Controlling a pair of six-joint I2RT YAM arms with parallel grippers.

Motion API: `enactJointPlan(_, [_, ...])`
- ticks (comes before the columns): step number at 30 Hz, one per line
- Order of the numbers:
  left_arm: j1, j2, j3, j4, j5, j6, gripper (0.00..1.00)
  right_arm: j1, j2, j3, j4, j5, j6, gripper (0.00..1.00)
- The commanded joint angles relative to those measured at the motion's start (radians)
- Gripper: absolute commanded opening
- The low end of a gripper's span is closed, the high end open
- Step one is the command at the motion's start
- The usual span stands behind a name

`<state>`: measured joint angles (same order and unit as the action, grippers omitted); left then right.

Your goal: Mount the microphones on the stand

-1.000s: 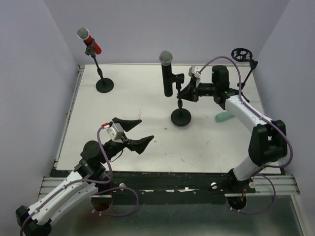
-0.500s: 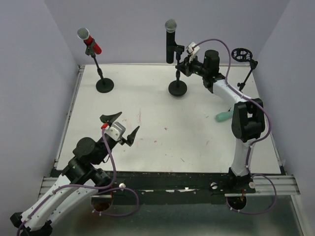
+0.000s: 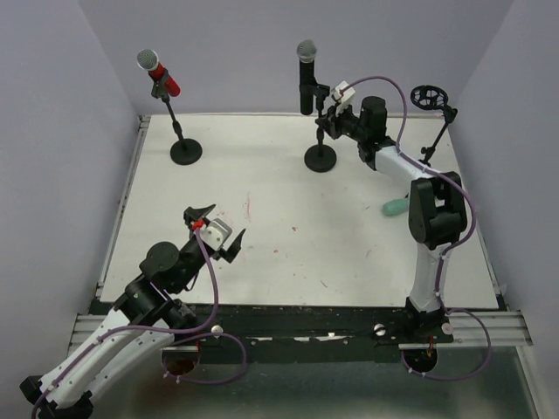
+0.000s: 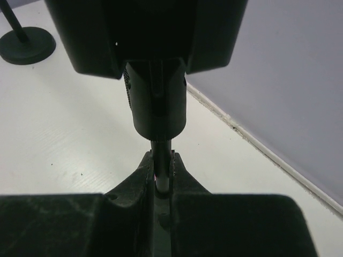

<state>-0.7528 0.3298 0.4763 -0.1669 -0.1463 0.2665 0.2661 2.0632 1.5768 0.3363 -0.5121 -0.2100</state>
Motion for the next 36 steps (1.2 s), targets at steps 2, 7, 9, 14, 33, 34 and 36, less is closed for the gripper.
enactJointPlan(2, [0.006, -0.031, -0.005, -0.006, -0.006, 0.002, 0.98, -0.019, -0.070, -0.095, 0.115, -0.005, 0.003, 0.11])
enactJointPlan(7, [0.009, -0.046, -0.007, -0.008, 0.013, -0.010, 0.98, -0.030, -0.115, -0.170, 0.130, -0.014, 0.014, 0.30])
enactJointPlan(9, [0.009, -0.055, -0.005, -0.009, 0.016, -0.016, 0.99, -0.030, -0.129, -0.187, 0.130, -0.023, 0.017, 0.36])
enactJointPlan(14, [0.010, -0.089, -0.010, -0.014, 0.017, -0.026, 0.98, -0.031, -0.147, -0.195, 0.110, -0.028, 0.032, 0.41])
enactJointPlan(33, [0.056, -0.048, 0.083, -0.014, 0.125, -0.154, 0.98, -0.064, -0.343, -0.340, -0.100, -0.133, -0.009, 0.41])
enactJointPlan(34, [0.079, -0.022, 0.109, -0.022, 0.172, -0.183, 0.98, -0.065, -0.369, -0.351, -0.141, -0.158, -0.029, 0.41])
enactJointPlan(36, [0.150, 0.021, 0.152, -0.025, 0.264, -0.237, 0.98, -0.064, -0.417, -0.373, -0.216, -0.213, -0.055, 0.42])
